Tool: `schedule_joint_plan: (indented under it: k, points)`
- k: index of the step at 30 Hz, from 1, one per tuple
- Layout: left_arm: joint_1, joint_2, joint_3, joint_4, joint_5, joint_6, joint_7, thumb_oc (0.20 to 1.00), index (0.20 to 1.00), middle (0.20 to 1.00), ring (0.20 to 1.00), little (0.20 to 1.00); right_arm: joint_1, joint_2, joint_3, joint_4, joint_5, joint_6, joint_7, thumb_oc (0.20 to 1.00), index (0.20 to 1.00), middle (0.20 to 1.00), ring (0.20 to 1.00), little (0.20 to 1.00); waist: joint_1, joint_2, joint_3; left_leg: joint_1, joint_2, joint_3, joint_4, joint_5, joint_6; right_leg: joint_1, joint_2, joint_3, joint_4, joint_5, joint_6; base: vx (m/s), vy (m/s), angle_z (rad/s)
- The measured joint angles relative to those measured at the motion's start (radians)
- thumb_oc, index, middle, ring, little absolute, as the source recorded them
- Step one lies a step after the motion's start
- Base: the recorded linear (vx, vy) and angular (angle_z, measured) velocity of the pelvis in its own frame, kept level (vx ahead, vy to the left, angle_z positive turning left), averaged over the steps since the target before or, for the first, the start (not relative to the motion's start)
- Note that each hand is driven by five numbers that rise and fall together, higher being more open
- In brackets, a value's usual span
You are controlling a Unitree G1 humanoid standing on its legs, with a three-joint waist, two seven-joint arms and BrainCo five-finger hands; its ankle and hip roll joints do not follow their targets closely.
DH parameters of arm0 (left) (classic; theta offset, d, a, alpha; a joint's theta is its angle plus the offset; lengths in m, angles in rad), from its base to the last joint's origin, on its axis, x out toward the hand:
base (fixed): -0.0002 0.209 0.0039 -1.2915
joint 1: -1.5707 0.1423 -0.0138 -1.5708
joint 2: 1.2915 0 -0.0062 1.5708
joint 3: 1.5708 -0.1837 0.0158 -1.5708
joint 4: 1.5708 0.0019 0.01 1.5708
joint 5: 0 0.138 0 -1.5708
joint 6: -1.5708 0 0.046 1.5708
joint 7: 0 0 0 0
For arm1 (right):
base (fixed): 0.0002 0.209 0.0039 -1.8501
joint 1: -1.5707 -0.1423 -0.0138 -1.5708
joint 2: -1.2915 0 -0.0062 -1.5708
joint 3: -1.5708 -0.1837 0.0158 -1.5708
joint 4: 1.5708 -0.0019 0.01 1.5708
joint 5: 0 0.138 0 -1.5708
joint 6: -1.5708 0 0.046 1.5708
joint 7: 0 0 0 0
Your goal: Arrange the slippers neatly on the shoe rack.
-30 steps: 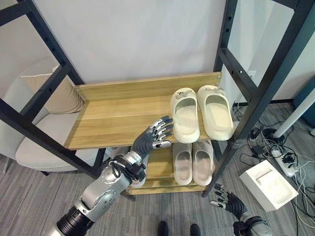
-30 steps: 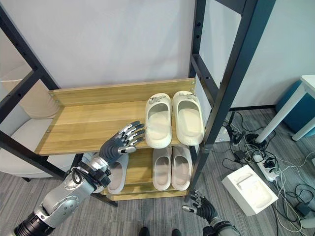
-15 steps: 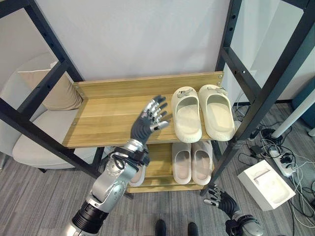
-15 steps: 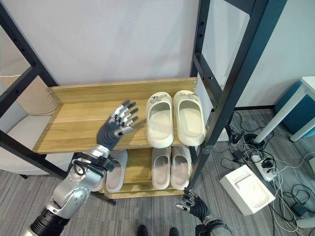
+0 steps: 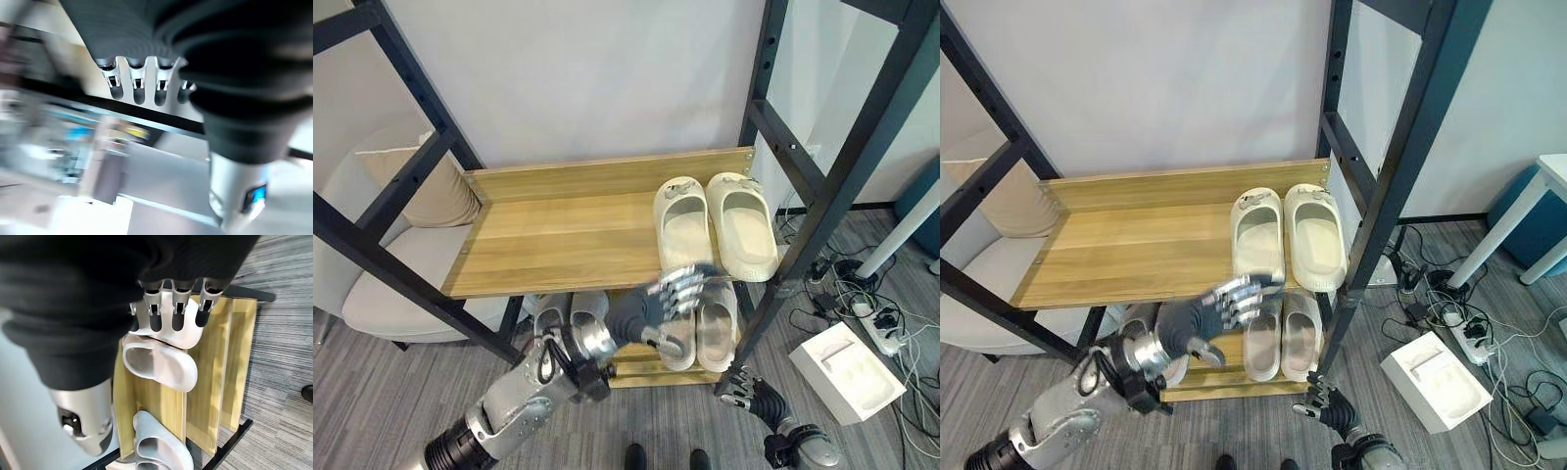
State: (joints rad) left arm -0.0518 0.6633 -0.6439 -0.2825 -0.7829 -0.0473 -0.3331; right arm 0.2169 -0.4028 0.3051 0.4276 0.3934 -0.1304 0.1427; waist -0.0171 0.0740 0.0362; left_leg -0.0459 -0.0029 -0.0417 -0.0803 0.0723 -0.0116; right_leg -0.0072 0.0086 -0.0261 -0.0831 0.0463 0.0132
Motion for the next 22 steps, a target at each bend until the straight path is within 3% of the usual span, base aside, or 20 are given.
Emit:
schedule_joint_plan:
  k: [4, 7, 9, 11, 14, 17, 22]
  points:
    - [0.106, 0.010, 0.020, 0.101, 0.114, 0.015, -0.009, 1.000, 1.000, 1.000, 1.000, 1.000, -0.004, 0.000, 0.000, 0.003, 0.000, 0.000, 0.002, 1.000, 1.000, 1.000, 1.000, 1.000, -0.001, -0.001, 0.001, 0.000, 0.001, 0.000, 0.000, 0.002, 0.003, 0.000, 0.001, 0.000, 0.001, 0.000, -0.001, 0.00, 0.000, 0.00]
    - [0.141, -0.052, 0.027, 0.249, 0.218, 0.025, -0.008, 1.000, 1.000, 1.000, 1.000, 1.000, -0.010, 0.000, 0.001, 0.003, 0.001, 0.001, 0.004, 1.000, 1.000, 1.000, 1.000, 1.000, 0.002, -0.005, 0.001, 0.001, 0.000, 0.000, 0.000, 0.002, 0.003, 0.001, 0.000, 0.001, 0.000, -0.001, 0.000, 0.00, 0.000, 0.00]
    - [0.185, -0.114, 0.087, 0.335, 0.259, 0.017, 0.007, 1.000, 1.000, 1.000, 1.000, 1.000, -0.016, 0.001, -0.003, 0.002, 0.001, 0.001, 0.002, 1.000, 1.000, 1.000, 1.000, 1.000, -0.001, -0.009, 0.001, 0.005, 0.001, 0.002, 0.000, 0.002, 0.004, 0.003, 0.000, 0.003, 0.000, -0.001, -0.001, -0.01, -0.002, -0.05]
    - [0.230, -0.148, 0.106, 0.383, 0.272, 0.011, 0.036, 1.000, 1.000, 1.000, 1.000, 1.000, -0.011, 0.004, -0.003, 0.003, 0.001, 0.001, -0.003, 1.000, 1.000, 1.000, 1.000, 1.000, 0.002, -0.019, 0.000, 0.003, 0.001, -0.001, 0.000, 0.001, 0.004, 0.003, 0.002, 0.000, 0.001, -0.001, -0.001, 0.00, 0.000, 0.00]
    - [0.280, -0.322, 0.213, 0.621, 0.264, 0.015, 0.115, 1.000, 1.000, 1.000, 1.000, 1.000, -0.003, 0.012, -0.004, 0.014, 0.002, 0.001, -0.030, 1.000, 1.000, 1.000, 1.000, 1.000, 0.000, -0.033, -0.004, 0.003, 0.001, -0.001, 0.000, 0.001, 0.004, 0.003, 0.001, 0.000, -0.002, -0.002, -0.002, -0.01, -0.010, 0.02]
    - [0.293, -0.395, 0.265, 0.771, 0.238, 0.017, 0.198, 1.000, 1.000, 1.000, 1.000, 1.000, -0.006, 0.034, -0.011, 0.058, 0.002, 0.001, -0.065, 1.000, 1.000, 1.000, 1.000, 1.000, 0.007, -0.048, -0.008, -0.003, 0.002, -0.004, 0.000, 0.001, 0.004, 0.000, 0.002, -0.002, -0.004, -0.004, -0.004, -0.02, -0.031, 0.08]
    - [0.287, -0.388, 0.346, 0.794, 0.233, 0.007, 0.293, 1.000, 1.000, 1.000, 1.000, 1.000, -0.004, 0.036, -0.016, 0.060, 0.002, 0.001, -0.111, 1.000, 1.000, 1.000, 1.000, 1.000, 0.004, -0.048, -0.011, 0.000, 0.002, 0.001, 0.000, 0.000, 0.005, 0.000, 0.002, 0.001, -0.004, -0.004, -0.004, 0.00, -0.011, -0.04]
